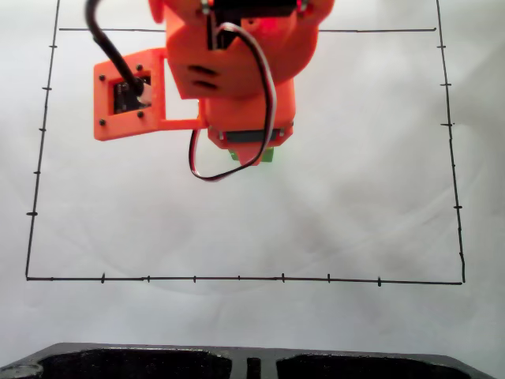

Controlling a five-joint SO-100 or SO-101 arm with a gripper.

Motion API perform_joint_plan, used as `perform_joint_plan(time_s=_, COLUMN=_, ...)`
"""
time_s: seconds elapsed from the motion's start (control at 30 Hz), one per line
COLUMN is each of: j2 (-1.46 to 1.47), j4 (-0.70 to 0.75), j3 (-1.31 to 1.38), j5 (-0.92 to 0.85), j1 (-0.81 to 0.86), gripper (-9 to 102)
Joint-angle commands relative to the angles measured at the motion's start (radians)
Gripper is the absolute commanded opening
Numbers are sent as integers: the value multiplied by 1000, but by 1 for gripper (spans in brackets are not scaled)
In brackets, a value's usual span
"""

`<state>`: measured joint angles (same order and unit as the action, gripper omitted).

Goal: Grasp the colored block, Place it on the black dot, and then return the arm to the default position.

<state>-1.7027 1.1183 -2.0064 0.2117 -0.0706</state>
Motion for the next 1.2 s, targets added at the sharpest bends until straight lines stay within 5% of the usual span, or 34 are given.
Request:
perform_joint_plan(time_s=0.0, j2=3, j4=-26, j3=-5, j5=-31, j1=26, gripper=13)
perform_joint_plan(time_s=0.6, j2=38, j4=-35, j3=-8, j5=-69, j1=14, gripper=15)
perform_joint_plan(time_s=1.0, j2=-91, j4=91, j3=-11, j5=-100, j1=48, gripper=51)
perform_joint_plan(time_s=1.17, j2=-255, j4=195, j3=-12, j5=-143, j1=35, gripper=56)
